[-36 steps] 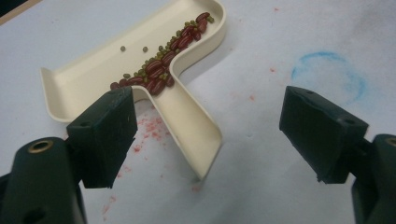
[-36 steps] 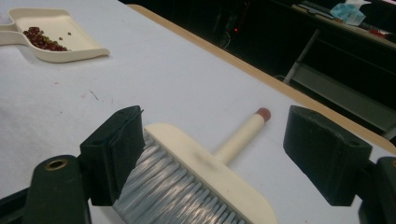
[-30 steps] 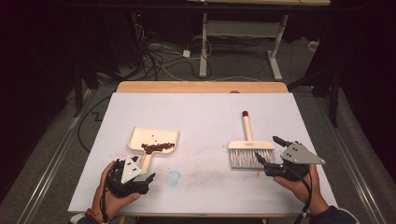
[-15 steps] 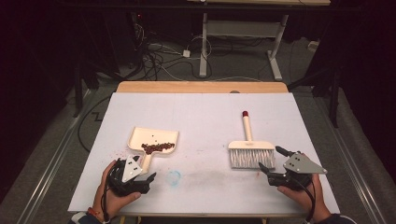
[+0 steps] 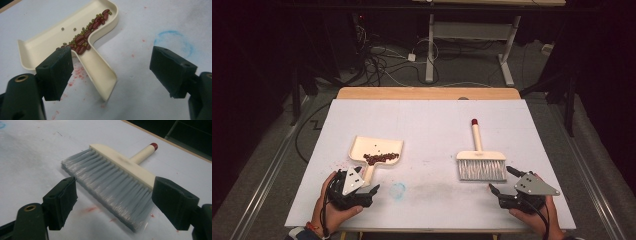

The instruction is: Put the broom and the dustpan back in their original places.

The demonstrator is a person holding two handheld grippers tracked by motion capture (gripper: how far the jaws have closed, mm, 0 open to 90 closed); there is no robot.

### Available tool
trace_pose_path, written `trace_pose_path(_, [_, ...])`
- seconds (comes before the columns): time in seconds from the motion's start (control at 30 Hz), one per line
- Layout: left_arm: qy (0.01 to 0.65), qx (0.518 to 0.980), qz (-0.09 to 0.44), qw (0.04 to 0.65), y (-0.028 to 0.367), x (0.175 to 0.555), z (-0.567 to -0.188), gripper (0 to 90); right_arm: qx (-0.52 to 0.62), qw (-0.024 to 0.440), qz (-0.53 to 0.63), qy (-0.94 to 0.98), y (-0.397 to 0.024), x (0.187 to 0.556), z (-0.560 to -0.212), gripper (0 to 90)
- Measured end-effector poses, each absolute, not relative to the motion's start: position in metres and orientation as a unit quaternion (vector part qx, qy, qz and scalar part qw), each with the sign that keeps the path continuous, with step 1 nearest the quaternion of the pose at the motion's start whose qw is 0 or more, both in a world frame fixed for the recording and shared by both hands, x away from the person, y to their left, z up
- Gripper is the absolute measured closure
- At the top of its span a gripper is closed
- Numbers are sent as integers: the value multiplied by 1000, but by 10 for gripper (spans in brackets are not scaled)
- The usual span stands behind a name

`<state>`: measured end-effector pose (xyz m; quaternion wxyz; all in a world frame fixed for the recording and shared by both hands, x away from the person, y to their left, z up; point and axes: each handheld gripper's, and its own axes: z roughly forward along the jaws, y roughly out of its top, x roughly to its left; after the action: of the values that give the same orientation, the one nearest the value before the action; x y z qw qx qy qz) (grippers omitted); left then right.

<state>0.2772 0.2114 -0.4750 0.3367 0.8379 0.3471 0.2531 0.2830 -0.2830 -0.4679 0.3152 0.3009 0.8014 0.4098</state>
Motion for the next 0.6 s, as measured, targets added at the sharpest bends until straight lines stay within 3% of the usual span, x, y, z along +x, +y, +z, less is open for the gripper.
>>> trace_pose_path(0.6, [333, 840, 265, 337, 211, 273, -474, 187, 285, 325, 411, 803, -276, 278, -463, 205])
